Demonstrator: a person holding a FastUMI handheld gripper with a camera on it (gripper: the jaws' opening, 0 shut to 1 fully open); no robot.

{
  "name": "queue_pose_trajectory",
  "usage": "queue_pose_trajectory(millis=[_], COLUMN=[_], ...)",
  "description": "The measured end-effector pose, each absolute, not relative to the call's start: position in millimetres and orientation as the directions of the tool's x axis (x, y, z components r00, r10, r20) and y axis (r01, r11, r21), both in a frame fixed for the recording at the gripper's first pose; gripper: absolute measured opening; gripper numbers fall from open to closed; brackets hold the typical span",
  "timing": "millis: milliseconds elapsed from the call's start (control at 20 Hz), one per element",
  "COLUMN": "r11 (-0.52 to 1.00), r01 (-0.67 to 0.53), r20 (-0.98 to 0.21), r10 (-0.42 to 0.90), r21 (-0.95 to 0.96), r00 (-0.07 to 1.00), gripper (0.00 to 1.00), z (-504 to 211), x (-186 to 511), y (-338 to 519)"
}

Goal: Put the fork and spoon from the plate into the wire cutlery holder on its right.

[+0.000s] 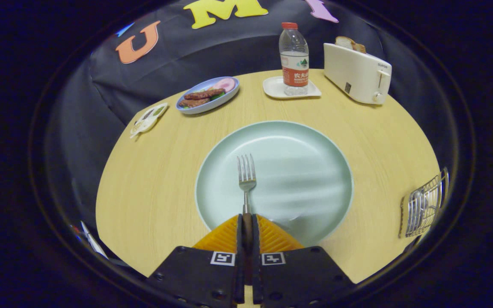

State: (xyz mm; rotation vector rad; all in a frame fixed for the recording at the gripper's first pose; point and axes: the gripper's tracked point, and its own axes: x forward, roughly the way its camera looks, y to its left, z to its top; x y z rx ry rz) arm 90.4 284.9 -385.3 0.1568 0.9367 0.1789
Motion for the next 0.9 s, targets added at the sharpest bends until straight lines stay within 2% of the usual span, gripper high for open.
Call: queue_pose_trajectory(millis=[200, 250, 450, 900], r11=[0.975, 0.974, 0.973, 0.981], r01=[-0.119, -0.132, -0.163, -0.144], r20=[-0.766, -0.759, -0.745, -0.723], r10=[0.222, 0.224, 0.231, 0.196], r21=[0.189, 0.181, 0.165, 0.134], r00=[0.603, 0.611, 0.626, 0.662], gripper=[0.08, 0.03, 0.03, 0.03], z=[-366, -362, -345, -306], x=[87, 87, 77, 50], y=[264, 259, 231, 141])
